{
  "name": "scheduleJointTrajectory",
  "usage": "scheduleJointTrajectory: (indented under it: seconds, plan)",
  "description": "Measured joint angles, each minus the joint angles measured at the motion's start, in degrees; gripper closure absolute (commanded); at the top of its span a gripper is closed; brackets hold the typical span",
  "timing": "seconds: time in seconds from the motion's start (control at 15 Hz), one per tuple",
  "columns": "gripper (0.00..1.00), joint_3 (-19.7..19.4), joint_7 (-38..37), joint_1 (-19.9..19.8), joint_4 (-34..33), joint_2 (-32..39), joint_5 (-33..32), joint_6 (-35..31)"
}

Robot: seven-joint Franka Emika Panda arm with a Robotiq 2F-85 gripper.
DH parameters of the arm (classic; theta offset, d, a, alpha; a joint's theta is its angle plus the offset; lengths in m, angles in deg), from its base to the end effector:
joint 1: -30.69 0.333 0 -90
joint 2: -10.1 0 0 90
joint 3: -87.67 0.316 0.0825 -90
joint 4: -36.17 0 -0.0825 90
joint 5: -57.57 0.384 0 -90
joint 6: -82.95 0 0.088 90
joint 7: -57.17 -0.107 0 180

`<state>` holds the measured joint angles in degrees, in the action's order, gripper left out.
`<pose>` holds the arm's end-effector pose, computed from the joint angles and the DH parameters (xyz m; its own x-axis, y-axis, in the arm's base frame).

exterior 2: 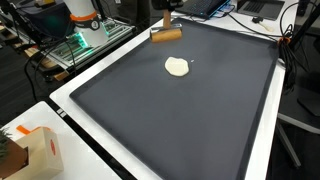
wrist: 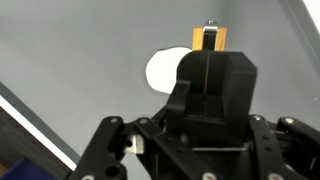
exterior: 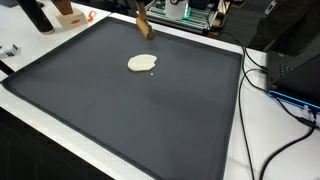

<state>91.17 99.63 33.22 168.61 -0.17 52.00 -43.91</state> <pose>0.4879 0.0489 0.4246 0.6211 0.7837 -0.0049 0.7783 -0.6160 0.1215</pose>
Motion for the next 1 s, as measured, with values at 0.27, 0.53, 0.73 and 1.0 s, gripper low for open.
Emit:
scheduleJointTrajectory:
  seconds: [0.27,0.53,0.73,1.0]
  plan:
    - [0.77,-0.56,-11.53,0.0,-1.58,-1.01,0.02,1.8]
    - [0.77,-0.64,-23.38,0.0,-3.11,-1.57,0.09,3.84]
    - [0.52,-0.63,-31.16,-0.01,-3.87,-1.78,0.17,4.41]
    - [0.52,-0.63,-32.98,-0.01,-4.16,-1.84,0.17,4.67]
